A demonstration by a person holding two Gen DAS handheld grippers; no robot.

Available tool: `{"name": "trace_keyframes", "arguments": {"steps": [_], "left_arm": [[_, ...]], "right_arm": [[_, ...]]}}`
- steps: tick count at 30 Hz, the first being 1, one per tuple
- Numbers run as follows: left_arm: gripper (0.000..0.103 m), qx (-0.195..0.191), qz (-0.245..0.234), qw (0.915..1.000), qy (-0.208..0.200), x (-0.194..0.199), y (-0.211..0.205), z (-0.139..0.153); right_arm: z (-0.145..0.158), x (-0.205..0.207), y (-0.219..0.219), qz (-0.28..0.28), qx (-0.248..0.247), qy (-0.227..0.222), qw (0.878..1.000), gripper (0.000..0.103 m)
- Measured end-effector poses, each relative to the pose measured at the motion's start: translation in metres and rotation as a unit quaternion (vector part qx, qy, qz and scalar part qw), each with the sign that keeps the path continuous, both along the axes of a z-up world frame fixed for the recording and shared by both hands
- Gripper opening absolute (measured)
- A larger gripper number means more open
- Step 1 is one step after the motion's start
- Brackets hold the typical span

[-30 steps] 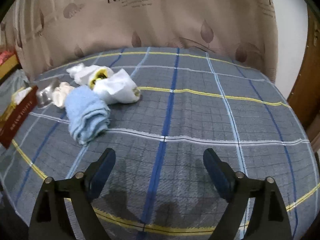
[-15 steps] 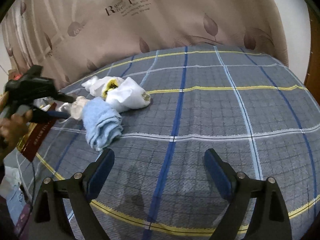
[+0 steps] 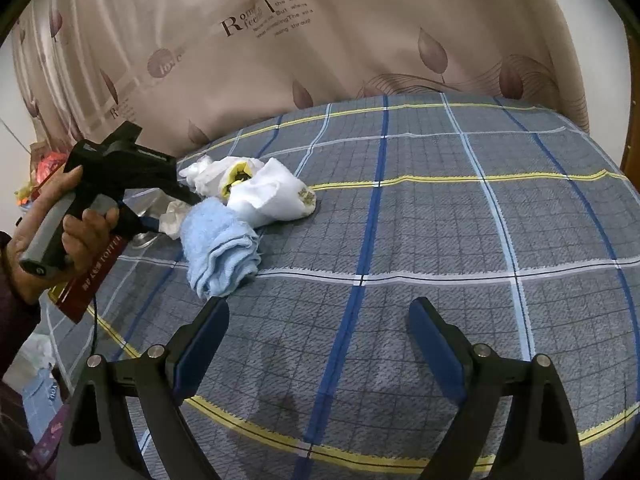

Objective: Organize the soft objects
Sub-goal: 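Grasp the cream cloth beside the steel bowl with the left gripper, then hold the cream cloth in the left gripper while the right gripper grasps the blue towel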

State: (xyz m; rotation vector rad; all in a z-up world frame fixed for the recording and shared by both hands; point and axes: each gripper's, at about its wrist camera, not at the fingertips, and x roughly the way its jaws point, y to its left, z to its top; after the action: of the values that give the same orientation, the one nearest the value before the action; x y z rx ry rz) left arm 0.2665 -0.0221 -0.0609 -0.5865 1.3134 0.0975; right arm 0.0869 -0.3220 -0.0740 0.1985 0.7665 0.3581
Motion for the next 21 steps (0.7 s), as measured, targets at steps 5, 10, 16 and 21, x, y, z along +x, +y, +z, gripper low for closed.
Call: {"name": "trace_keyframes", "arguments": {"steps": [5, 10, 16, 21], "left_arm": [[0.009, 0.006, -0.008, 0.9998, -0.019, -0.014, -0.001, -0.001], [0.009, 0.01, -0.032, 0.9974, -0.064, -0.053, -0.001, 0.017], [0.009, -0.013, -0.095, 0.9916, -0.086, -0.118, -0.015, 0.032], [0.009, -0.023, -0.118, 0.989, -0.086, -0.167, -0.013, 0.041]], "right_arm": [[-0.002, 0.002, -0.003, -0.011, 0.005, 0.005, 1.0, 0.09], [-0.004, 0.004, -0.008, -0.029, 0.009, 0.014, 0.999, 0.09], [-0.005, 0.005, -0.006, -0.03, 0.001, 0.018, 0.999, 0.09], [-0.001, 0.0, -0.001, -0.012, -0.006, 0.003, 1.0, 0.09]]}}
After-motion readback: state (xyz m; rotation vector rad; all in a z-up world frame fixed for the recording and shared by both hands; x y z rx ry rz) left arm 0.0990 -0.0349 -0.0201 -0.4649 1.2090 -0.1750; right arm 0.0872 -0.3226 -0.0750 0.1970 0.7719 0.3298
